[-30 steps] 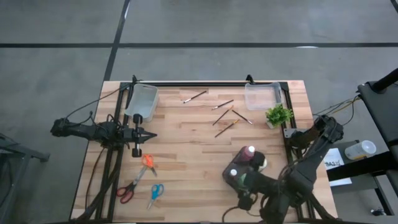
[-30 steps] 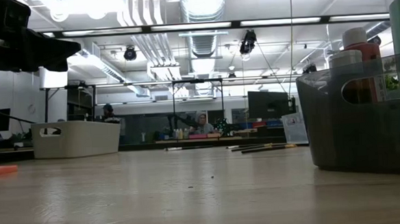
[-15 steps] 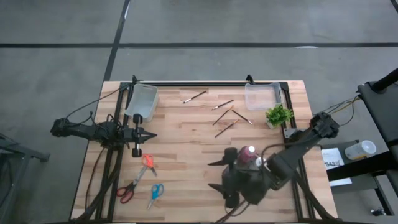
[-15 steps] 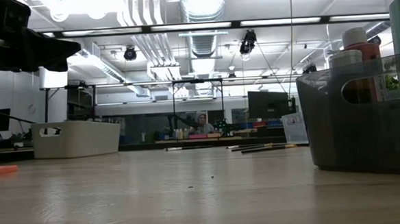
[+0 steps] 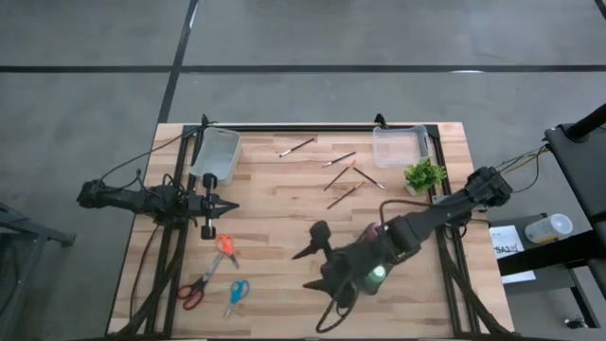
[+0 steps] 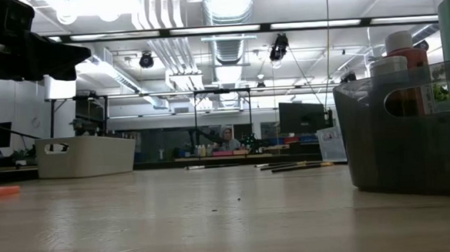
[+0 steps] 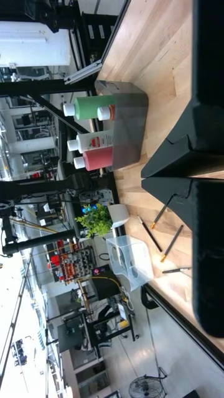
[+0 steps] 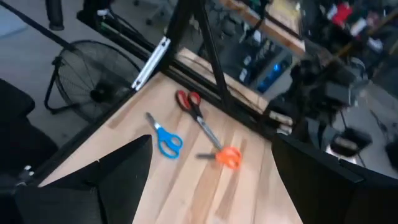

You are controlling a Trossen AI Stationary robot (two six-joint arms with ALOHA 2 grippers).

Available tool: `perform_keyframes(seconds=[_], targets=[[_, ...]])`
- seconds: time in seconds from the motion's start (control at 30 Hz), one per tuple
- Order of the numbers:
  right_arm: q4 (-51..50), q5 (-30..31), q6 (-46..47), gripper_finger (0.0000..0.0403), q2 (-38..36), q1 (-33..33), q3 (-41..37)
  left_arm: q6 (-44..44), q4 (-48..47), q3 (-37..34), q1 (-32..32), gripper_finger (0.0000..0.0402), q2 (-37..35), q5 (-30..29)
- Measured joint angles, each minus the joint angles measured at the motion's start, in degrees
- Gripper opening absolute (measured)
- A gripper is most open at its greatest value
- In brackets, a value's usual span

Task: Pick & Place Paint Supplies
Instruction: Put the bottom gold paint brush into the transparent bin

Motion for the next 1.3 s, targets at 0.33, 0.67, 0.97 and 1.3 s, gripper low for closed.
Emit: perform_keyframes(seconds=[0.33,0.67,0.97,1.3], targets=[[13.66,-9.64,-0.87,0.0328,-0.64,-9.50,-9.32,0.00,0.00,0.00,0.00,0.0000,0.00,-0.02],[23.44,-17.36,-2.03,0.0328,-2.92,-22.52,-19.20,0.00,-0.02,0.00,-0.02,0.0000,0.02,0.00],[23.75,-22.69,6.30,0.0328,-4.39,-36.41,-21.31,0.00,0.00,0.00,-0.02,0.0000,0.00,0.00],[15.10,-20.39,5.97,0.0328,-4.46,-36.73,-21.68,0.00,0.00,0.00,-0.01,0.0000,0.02,-0.01]])
